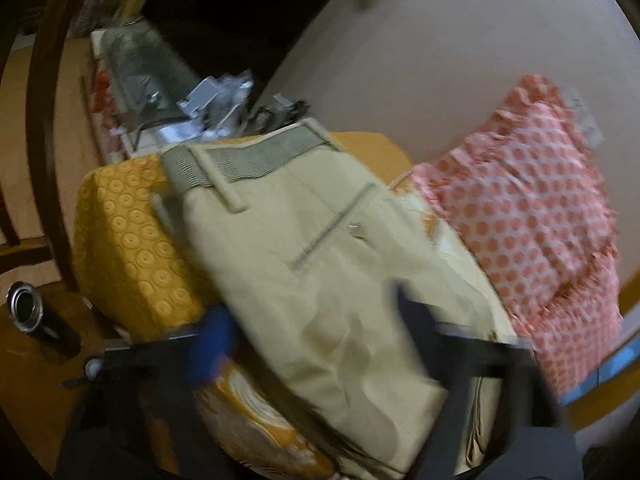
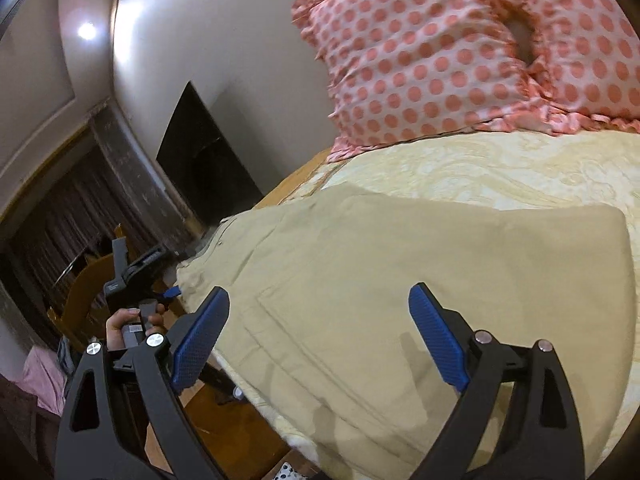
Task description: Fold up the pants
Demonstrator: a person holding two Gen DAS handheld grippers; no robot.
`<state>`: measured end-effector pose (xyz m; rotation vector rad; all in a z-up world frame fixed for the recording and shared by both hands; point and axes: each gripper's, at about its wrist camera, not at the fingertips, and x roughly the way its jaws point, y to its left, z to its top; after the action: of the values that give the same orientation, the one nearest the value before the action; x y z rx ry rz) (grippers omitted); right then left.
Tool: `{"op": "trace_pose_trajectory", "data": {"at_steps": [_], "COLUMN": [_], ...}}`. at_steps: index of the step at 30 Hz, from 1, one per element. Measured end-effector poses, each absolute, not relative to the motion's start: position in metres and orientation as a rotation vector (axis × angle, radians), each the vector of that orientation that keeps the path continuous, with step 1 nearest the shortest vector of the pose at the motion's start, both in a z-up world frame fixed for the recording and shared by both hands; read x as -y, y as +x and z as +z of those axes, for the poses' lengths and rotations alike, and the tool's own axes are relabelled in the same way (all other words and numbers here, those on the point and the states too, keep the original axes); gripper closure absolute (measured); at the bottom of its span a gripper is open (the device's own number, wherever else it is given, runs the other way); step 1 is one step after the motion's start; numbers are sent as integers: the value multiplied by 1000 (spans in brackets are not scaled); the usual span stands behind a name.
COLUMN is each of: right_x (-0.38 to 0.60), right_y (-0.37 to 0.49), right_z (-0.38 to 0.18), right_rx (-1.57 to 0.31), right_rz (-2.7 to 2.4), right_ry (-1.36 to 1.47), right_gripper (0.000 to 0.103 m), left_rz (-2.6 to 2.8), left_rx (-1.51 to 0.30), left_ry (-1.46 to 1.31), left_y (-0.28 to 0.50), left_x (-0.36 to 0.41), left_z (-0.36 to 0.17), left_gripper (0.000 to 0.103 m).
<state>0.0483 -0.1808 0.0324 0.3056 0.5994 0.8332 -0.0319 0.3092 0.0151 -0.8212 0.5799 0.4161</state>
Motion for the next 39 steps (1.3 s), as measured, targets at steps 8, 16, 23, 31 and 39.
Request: {"op": "trace_pose_trajectory", "data": {"at_steps": [8,16,23,31,39], "right_x": [251,341,375,333,316], "right_y": [60,51,58,104,124], "right_z": [28,32,17,7,1], "right_rx": [-561,-474,-545,-780,-810], "right_rz": [702,535,519,430,473], "right_ry": [451,658,803,579,506], "right_gripper": [10,8,5,17,44], "left_rz": [345,-289,-676,-492,-341], "left_rx": [-552,-437,-705,-588,-892], "left_ry": [-475,36,268,15,-265], "left_y": [0,22,-1,-9,93], "left_x": [-258,-19,111,-2,-102], "left_z": [95,162,57,89,37], "left_gripper": [94,97,95,32,33]}}
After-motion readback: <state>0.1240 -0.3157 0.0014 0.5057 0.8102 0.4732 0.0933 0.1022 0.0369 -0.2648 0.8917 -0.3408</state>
